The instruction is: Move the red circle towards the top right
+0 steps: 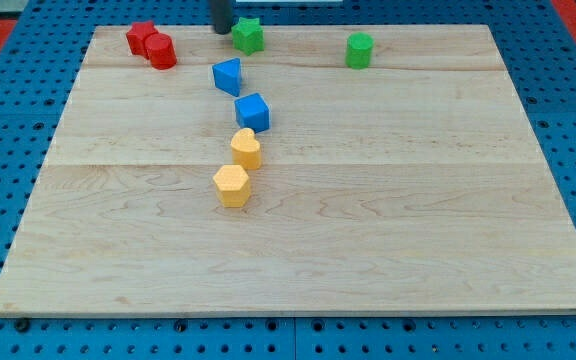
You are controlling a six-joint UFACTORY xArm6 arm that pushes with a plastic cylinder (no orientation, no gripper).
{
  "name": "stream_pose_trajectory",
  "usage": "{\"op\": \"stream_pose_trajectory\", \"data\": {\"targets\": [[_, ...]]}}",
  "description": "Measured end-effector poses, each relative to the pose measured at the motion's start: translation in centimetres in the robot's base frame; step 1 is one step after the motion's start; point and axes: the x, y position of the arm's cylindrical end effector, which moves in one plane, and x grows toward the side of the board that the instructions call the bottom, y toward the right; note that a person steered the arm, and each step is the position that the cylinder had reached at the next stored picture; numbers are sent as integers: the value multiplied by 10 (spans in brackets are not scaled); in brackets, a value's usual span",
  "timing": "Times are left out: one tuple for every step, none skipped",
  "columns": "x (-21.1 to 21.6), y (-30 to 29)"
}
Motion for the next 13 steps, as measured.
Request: {"op": "stream_pose_trajectory", "data": {"targets": [[89,72],[139,17],[115,-35],[151,-17],[162,-72],[130,-109],[94,-140],[64,-171],[57,-218],[57,-193],[50,-131],[41,-64],[36,-27]]}}
